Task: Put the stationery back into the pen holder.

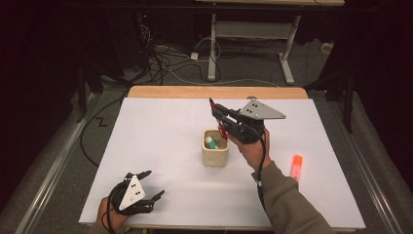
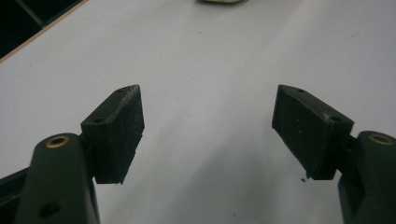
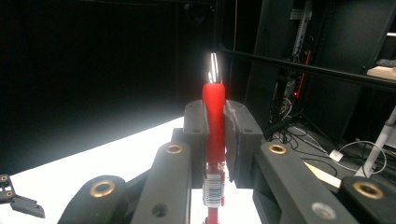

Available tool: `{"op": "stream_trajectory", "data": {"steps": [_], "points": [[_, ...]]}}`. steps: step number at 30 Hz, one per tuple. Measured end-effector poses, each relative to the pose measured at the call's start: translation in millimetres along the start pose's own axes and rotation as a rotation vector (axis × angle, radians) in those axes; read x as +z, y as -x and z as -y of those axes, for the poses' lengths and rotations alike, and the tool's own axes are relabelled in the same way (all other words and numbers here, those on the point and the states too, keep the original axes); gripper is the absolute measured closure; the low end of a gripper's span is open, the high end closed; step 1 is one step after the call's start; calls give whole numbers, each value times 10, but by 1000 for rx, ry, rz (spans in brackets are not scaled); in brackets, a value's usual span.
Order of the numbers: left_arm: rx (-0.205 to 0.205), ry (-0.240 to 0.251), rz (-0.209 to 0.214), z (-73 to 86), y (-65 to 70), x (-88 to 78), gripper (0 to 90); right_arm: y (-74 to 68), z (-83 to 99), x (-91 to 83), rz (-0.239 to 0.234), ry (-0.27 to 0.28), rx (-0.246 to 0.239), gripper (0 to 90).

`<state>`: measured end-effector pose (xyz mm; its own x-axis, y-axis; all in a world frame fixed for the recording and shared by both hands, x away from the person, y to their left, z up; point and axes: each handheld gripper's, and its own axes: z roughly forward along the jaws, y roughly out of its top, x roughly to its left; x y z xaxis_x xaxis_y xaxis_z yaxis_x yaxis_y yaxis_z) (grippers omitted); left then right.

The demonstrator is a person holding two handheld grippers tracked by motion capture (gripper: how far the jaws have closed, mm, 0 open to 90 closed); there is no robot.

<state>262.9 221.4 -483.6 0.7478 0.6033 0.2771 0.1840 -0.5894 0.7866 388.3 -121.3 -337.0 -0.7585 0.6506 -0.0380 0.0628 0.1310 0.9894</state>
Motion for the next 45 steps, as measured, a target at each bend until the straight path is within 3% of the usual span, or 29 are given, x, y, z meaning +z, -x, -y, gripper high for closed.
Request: {"op": "stream_trajectory", "data": {"steps": [18, 27, 45], "points": [[11, -9, -4, 21, 15, -28, 245, -47, 149, 152, -24, -19, 10, 801], [5, -7, -6, 27, 11, -23, 245, -16, 337, 195, -26, -56, 34, 800], [11, -11, -17, 28, 28, -43, 245, -16, 543, 57, -23, -122, 17, 796]]}}
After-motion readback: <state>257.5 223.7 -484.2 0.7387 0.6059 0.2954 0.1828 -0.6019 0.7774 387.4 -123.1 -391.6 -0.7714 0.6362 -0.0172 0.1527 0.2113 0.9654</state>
